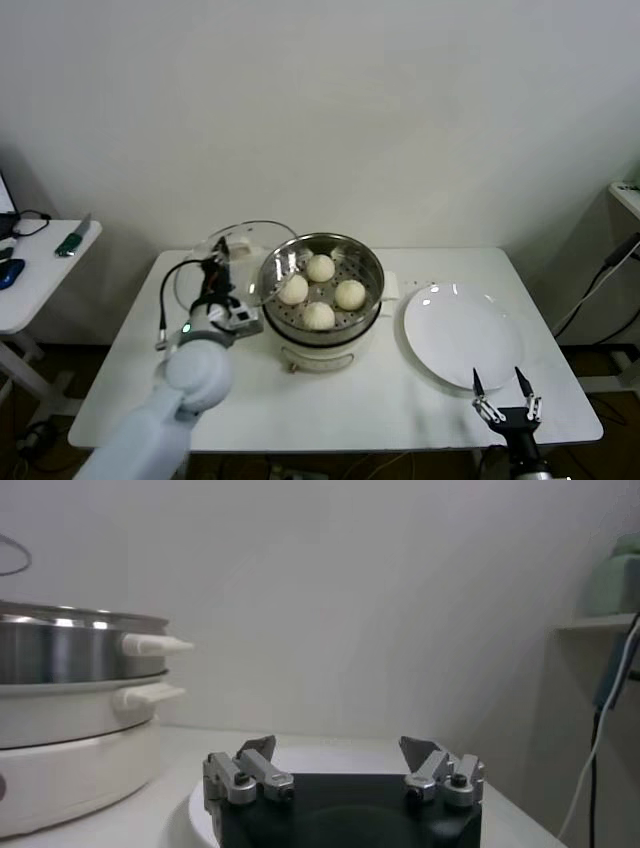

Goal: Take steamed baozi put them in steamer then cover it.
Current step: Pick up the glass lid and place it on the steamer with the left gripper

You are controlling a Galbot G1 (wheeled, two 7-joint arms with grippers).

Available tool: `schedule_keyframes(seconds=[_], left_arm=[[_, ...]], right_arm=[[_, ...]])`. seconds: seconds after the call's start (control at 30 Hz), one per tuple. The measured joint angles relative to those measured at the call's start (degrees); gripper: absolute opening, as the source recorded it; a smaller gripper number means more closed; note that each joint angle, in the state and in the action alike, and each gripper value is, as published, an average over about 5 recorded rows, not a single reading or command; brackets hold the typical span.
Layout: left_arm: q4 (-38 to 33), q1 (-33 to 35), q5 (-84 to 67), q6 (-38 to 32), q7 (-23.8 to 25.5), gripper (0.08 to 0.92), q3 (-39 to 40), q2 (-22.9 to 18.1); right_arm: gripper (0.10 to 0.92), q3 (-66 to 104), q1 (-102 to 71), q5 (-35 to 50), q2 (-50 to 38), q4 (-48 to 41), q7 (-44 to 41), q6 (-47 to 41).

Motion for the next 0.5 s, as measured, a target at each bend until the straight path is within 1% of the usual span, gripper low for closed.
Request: schedule_keyframes(seconds=[0.23,0.5], left_arm=[[1.5,-3.4,5.3,0.3,1.6,0.134,5.0,-5.0],[3.9,-4.7,11.7,0.3,2.1,0.134,10.0,-10.8]], right_arm=[[0.823,0.2,0.4,0.5,-0.2,-0.1,0.0,0.6],[0.823,0.1,0.6,1.1,-0.3,-0.3,0.0,1.0]])
